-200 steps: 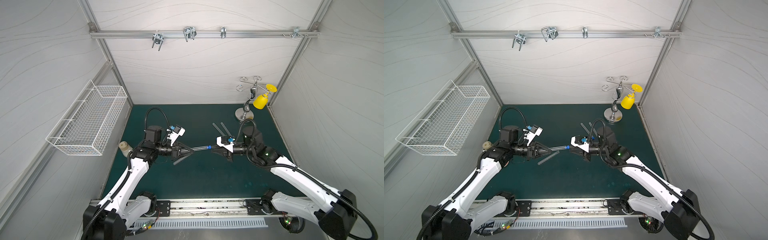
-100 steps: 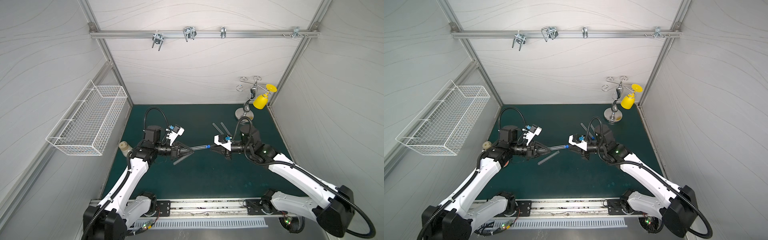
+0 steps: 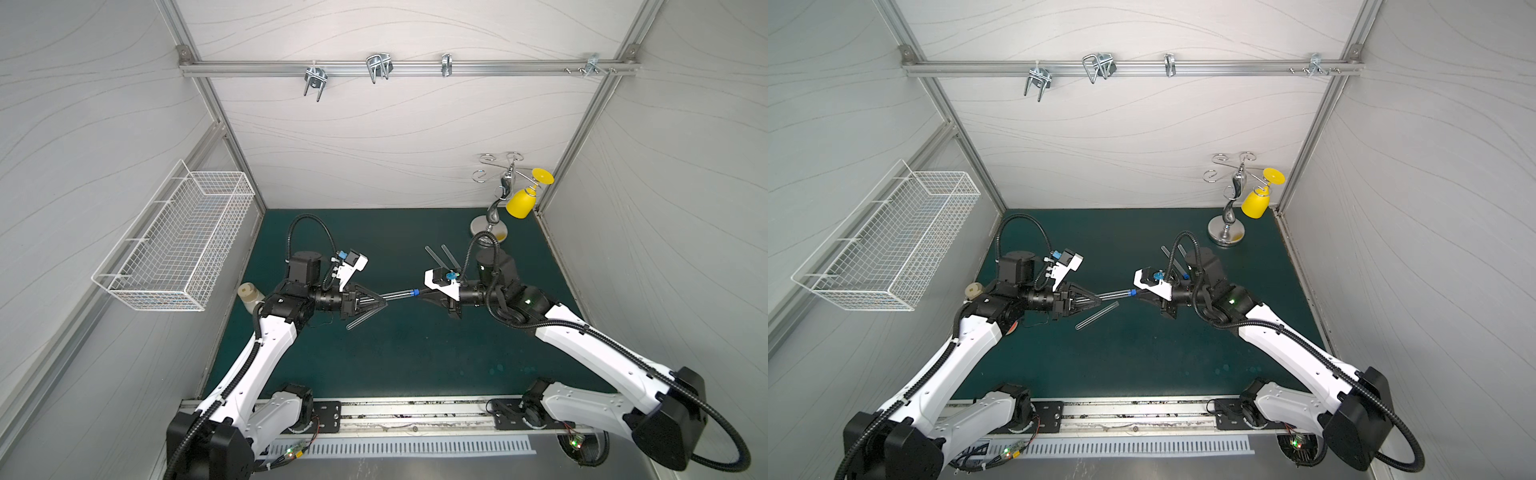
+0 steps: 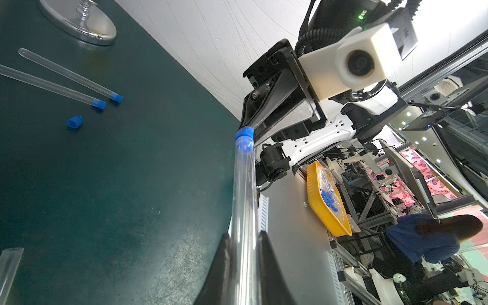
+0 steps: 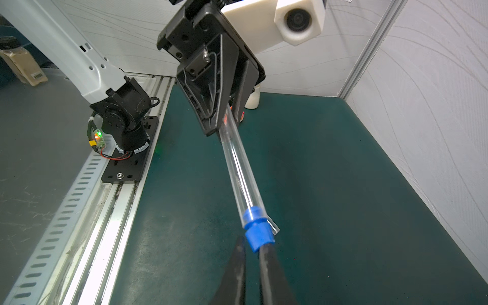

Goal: Insert stoppers into test tubes
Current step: Insert the stopper into the test tube.

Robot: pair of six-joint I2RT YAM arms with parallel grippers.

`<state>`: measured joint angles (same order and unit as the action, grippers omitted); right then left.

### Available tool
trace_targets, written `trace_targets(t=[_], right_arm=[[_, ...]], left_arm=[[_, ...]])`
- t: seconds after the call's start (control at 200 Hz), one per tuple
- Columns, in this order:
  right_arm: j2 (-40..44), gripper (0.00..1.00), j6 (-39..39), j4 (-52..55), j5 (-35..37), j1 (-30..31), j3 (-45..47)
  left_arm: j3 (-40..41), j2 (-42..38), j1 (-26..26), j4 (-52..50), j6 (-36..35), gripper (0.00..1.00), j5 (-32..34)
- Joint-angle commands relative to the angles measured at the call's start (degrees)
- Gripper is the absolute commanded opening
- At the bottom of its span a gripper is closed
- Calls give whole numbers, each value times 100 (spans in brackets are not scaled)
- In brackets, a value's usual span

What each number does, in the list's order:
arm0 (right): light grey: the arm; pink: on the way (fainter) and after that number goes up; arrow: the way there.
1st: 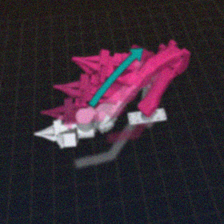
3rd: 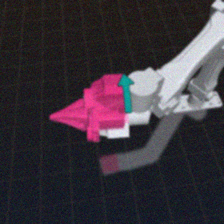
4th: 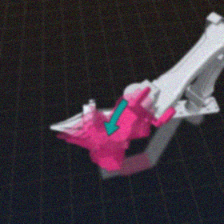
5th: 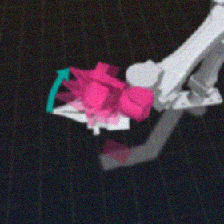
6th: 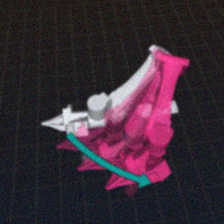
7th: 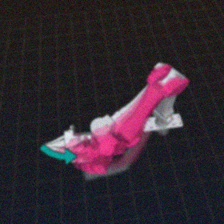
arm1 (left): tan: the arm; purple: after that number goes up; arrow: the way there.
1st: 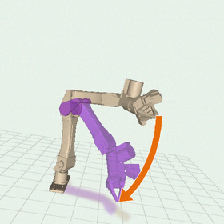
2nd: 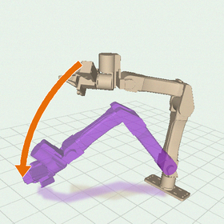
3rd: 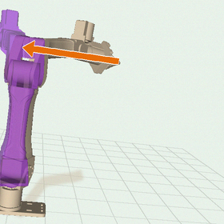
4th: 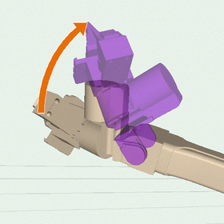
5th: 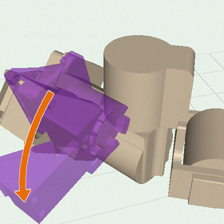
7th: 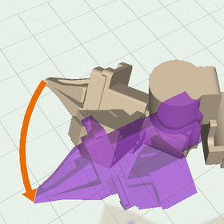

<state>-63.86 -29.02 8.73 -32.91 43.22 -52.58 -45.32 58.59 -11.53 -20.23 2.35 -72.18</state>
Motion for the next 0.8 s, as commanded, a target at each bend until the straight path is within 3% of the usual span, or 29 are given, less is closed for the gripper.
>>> trace_targets(t=[0.0, 0.23, 0.53, 0.795], right_arm=[[-99, 10, -191, -328, -584, 354, -244], [-162, 5, -183, -347, -559, 440, -328], [-214, 8, -364, -230, -497, 508, -401], [-344, 17, -466, -119, -1402, 27, -581]], left_arm=[[-73, -27, -148, 238, -42, 0, -103], [-72, -40, -148, 247, -33, 0, -94], [-51, -54, -148, 247, -39, 0, -159], [-55, -73, -157, 240, -76, 0, -416]])
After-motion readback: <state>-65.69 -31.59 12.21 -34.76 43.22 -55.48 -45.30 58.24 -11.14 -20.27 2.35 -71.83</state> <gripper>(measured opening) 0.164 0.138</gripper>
